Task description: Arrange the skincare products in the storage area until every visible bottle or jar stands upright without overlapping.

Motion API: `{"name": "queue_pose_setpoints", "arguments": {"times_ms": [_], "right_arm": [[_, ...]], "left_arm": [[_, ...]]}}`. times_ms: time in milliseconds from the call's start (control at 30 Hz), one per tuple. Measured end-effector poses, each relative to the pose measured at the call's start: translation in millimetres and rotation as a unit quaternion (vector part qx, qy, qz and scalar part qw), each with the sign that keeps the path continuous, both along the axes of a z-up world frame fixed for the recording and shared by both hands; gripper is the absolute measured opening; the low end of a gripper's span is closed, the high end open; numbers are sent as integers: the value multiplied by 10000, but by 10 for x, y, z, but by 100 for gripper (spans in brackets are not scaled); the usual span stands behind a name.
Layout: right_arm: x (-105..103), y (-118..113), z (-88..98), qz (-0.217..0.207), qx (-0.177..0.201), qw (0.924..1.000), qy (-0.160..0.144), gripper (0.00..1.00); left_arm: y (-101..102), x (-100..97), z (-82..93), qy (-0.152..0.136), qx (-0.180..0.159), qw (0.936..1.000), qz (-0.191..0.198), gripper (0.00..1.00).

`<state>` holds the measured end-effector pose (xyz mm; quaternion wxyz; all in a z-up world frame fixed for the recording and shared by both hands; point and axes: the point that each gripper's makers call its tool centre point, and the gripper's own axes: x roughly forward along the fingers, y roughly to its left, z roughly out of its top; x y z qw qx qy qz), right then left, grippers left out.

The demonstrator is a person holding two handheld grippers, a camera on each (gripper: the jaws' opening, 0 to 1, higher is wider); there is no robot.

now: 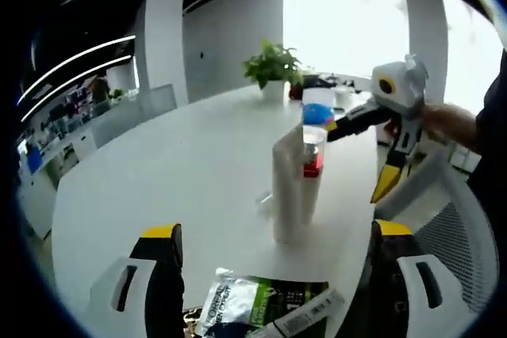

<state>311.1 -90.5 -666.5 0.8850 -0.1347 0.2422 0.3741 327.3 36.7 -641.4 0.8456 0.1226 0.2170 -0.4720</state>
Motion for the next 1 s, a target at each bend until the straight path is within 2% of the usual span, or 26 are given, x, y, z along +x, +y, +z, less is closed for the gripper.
{"name": "queue_pose_setpoints", "arguments": {"times_ms": [167, 333, 467, 600, 700, 767, 867, 967, 1000], "right_arm": [[-37, -20, 105, -63, 58, 9999, -89, 99], [-76, -38, 195, -62, 2, 9998, -210, 99], [-94, -33, 236, -78, 3, 9995, -308, 100], [-117, -15, 241, -156, 149, 9995, -221, 100], [-126, -36, 249, -243, -12, 9993, -278, 100], [-132, -46, 295, -303, 11, 9990, -325, 100], [-141, -30, 375, -288, 180, 9987, -375, 100], [-143, -38, 388, -304, 142, 9987, -391, 100], [-140, -44, 391, -311, 127, 9986, -403, 100]], "left_arm": [[145, -54, 87, -109, 75, 9998, 124, 97], [284, -131, 106, -167, 195, 9995, 174, 97], [422, -199, 55, -164, 375, 9990, 187, 97], [508, -281, -14, -39, 383, 9988, 287, 97], [513, -353, -93, -51, 496, 9984, 273, 97], [569, -371, -168, 5, 617, 9977, 268, 97], [608, -404, -258, 22, 773, 9970, 73, 95], [596, -534, -356, 223, 952, 9939, -510, 87], [606, -528, -376, 240, 960, 9935, -571, 82]]}}
